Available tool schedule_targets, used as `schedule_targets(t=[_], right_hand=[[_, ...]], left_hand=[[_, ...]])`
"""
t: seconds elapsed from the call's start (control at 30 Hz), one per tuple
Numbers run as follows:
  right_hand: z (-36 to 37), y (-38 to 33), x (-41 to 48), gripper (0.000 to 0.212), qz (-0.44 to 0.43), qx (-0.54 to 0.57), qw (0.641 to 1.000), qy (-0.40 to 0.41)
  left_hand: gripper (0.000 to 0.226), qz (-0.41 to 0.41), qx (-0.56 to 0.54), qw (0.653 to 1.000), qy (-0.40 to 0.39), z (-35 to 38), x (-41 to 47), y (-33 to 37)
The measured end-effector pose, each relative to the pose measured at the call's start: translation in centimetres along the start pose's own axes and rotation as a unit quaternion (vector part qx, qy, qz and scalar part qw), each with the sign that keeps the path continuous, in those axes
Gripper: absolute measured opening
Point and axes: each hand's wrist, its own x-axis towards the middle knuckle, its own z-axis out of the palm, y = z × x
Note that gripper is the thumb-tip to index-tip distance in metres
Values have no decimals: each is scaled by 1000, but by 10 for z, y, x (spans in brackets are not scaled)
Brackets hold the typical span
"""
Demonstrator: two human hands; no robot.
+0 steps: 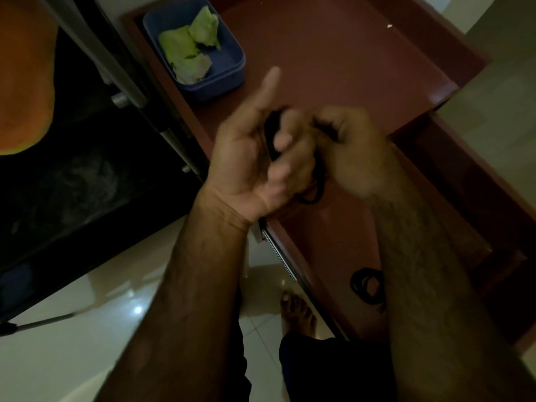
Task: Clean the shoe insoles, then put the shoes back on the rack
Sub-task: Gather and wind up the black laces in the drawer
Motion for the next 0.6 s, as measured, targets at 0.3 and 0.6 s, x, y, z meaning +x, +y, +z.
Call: schedule_targets(t=[0.3, 0.6], right_hand=[[-16, -5, -15, 23, 48, 21, 992, -113], [-20, -11, -15, 15, 59, 183, 981, -24]], left_hand=[[41, 259, 155, 893, 334, 3, 10, -7], [53, 187, 500, 732, 423, -2, 15, -18]])
